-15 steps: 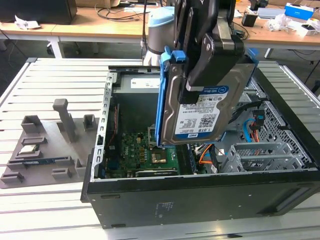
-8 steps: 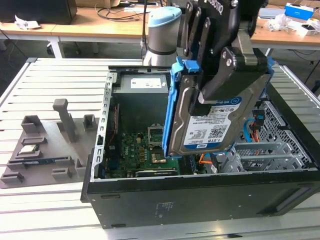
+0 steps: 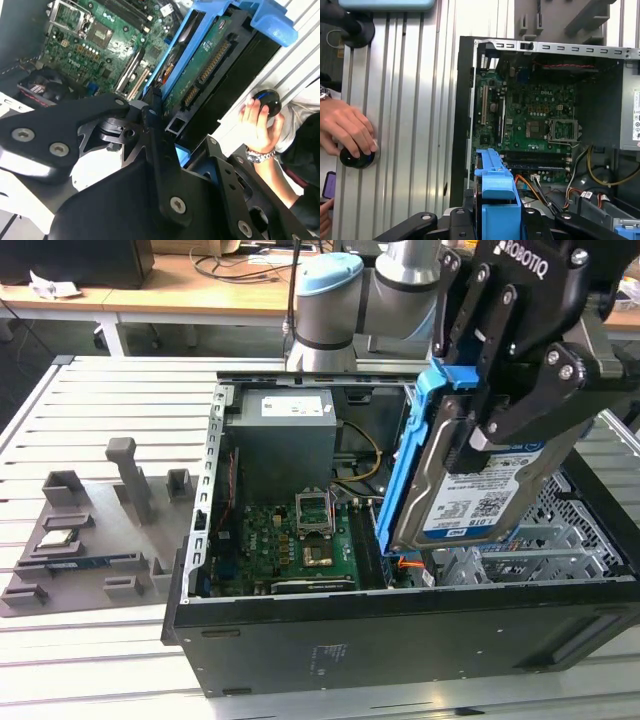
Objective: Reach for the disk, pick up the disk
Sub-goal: 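Pick up the disk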
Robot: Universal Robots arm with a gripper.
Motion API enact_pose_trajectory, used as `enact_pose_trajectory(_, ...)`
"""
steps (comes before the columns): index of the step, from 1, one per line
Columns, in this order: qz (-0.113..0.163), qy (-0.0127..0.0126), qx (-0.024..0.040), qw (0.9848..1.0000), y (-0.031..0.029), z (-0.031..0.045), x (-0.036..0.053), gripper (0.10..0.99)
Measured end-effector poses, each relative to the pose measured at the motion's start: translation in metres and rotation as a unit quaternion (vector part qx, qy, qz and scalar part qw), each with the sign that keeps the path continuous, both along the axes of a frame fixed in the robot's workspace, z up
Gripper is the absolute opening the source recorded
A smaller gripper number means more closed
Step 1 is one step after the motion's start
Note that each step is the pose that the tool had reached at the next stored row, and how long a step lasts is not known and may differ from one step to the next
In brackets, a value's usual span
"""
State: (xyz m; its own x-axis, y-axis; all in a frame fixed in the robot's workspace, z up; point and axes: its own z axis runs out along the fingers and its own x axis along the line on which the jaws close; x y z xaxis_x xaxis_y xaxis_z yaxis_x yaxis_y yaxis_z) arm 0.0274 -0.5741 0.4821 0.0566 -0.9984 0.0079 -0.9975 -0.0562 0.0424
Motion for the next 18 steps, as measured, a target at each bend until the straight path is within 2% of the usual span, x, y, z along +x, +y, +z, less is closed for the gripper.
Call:
enact_pose_trajectory(2, -0.002, 0.0001, 0.0000, 1.0000, 0.0000, -0.0017, 0.0110, 0.365)
enact_pose_trajectory(18, -0.006, 0.0001, 0.0000, 1.0000, 0.0000, -0.0055, 0.0471, 0.365)
